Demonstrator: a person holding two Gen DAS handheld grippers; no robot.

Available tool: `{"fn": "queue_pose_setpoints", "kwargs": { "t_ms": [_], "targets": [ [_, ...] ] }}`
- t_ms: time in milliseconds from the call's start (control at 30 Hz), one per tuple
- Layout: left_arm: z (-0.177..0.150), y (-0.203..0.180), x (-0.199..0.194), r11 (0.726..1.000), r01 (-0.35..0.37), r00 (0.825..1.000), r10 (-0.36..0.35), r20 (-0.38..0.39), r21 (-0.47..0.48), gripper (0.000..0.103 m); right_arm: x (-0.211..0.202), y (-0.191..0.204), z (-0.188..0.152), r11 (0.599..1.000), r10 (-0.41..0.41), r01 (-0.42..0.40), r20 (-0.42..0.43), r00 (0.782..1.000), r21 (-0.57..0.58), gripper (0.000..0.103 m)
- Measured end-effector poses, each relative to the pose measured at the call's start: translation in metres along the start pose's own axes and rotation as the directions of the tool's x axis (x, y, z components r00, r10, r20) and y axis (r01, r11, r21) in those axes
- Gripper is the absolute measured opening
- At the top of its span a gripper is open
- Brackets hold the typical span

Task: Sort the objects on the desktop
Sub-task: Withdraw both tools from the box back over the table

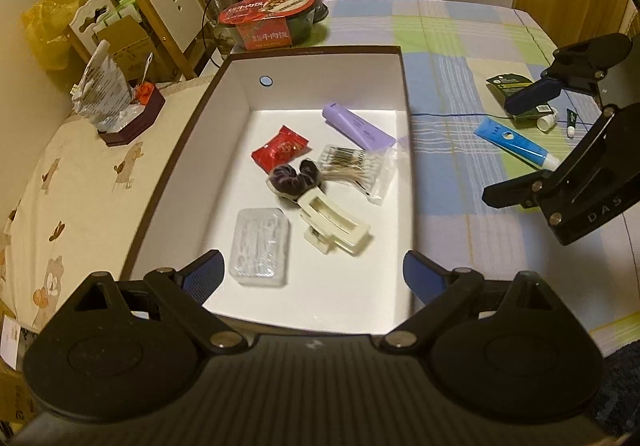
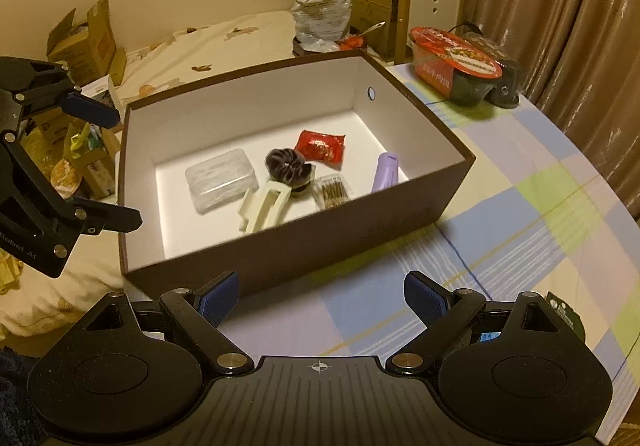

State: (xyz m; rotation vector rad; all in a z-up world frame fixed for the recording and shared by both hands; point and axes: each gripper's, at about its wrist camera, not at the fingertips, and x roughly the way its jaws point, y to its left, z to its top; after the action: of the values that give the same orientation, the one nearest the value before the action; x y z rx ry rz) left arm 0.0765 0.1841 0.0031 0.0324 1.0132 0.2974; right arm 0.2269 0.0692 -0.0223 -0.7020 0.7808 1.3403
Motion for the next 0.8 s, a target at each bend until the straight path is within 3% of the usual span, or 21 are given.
{"fn": "queue_pose_setpoints", "kwargs": {
  "t_ms": [467,800],
  "targets": [
    [-0.015,-0.041,-0.014,0.999,-0.021,1.000,0.021,-0.010,-0.042,0.095,-0.019,-0.013,-0.036,0.999,0.035,-0.034,0.005,0.999,-0.007,0.092],
    [-0.007,-0.075,-0.008,1.000,0.013,1.000,-0.013,-0.009,-0.020,0.095,-0.030,-0.041,-0.065,0.998,0.013,-0.013,-0.005,1.000,0.058,0.092]
  ]
}}
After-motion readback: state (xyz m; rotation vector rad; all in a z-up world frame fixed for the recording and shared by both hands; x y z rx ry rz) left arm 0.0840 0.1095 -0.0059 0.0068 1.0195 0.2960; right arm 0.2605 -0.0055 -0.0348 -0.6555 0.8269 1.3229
